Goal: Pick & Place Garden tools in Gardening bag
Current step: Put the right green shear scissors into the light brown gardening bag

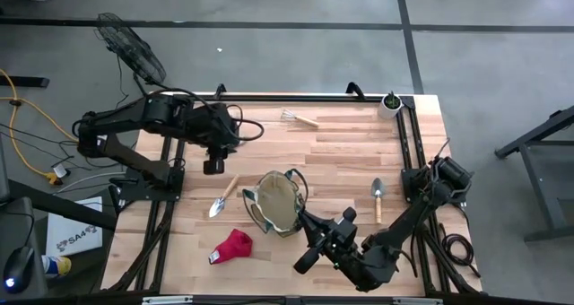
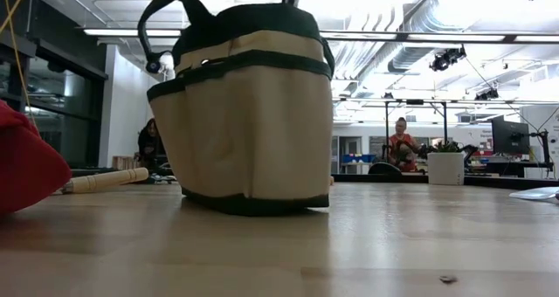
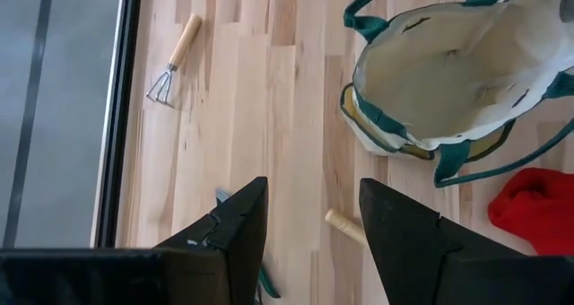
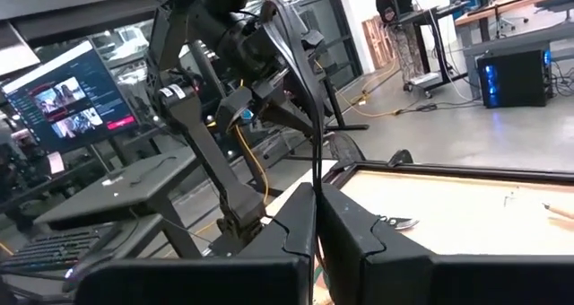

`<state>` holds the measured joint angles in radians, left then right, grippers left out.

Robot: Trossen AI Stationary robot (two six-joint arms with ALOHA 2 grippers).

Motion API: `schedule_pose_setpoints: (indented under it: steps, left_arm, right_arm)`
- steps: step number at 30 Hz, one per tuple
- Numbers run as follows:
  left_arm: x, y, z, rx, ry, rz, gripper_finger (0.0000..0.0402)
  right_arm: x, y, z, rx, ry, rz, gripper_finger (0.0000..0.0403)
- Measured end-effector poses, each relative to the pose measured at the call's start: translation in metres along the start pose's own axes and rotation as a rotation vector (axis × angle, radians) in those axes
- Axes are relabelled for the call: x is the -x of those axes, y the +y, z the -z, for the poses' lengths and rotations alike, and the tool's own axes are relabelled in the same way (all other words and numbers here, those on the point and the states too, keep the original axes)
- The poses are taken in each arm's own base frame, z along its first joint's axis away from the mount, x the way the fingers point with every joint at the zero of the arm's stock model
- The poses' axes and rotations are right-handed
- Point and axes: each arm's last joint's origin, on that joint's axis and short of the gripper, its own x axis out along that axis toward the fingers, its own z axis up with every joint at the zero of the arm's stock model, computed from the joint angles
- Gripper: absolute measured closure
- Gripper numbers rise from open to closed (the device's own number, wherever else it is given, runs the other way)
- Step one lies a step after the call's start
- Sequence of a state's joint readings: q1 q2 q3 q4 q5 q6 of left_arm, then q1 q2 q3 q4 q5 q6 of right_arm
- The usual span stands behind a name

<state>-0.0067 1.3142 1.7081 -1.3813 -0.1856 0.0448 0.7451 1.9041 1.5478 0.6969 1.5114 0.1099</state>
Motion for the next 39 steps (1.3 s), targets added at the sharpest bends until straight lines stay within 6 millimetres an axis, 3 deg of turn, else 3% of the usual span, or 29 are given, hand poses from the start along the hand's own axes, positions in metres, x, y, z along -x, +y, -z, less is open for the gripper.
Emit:
schedule_pose_setpoints:
  steps: [6,14,22,28,39]
  left_arm:
    - [0.005,0.001,0.004,0.022,0.002,-0.006,0.0231]
    - [0.006,0.001,0.005,0.042,0.0,-0.012,0.0231]
    - [0.006,0.003,0.006,0.097,0.017,-0.066,0.0231]
    - [0.006,0.003,0.006,0.1,0.013,-0.07,0.0231]
    - [0.006,0.003,0.005,0.103,0.006,-0.087,0.0231]
  right_arm:
    - [-0.012,-0.001,-0.013,0.007,-0.013,-0.034,0.0399]
    - [-0.023,-0.005,-0.048,0.01,-0.049,-0.105,0.0399]
    - [0.01,-0.008,-0.066,0.063,-0.009,-0.062,0.0399]
    - [0.026,-0.009,-0.065,0.089,0.019,-0.026,0.0399]
    - [0.032,-0.008,-0.051,0.057,0.03,-0.04,0.0399]
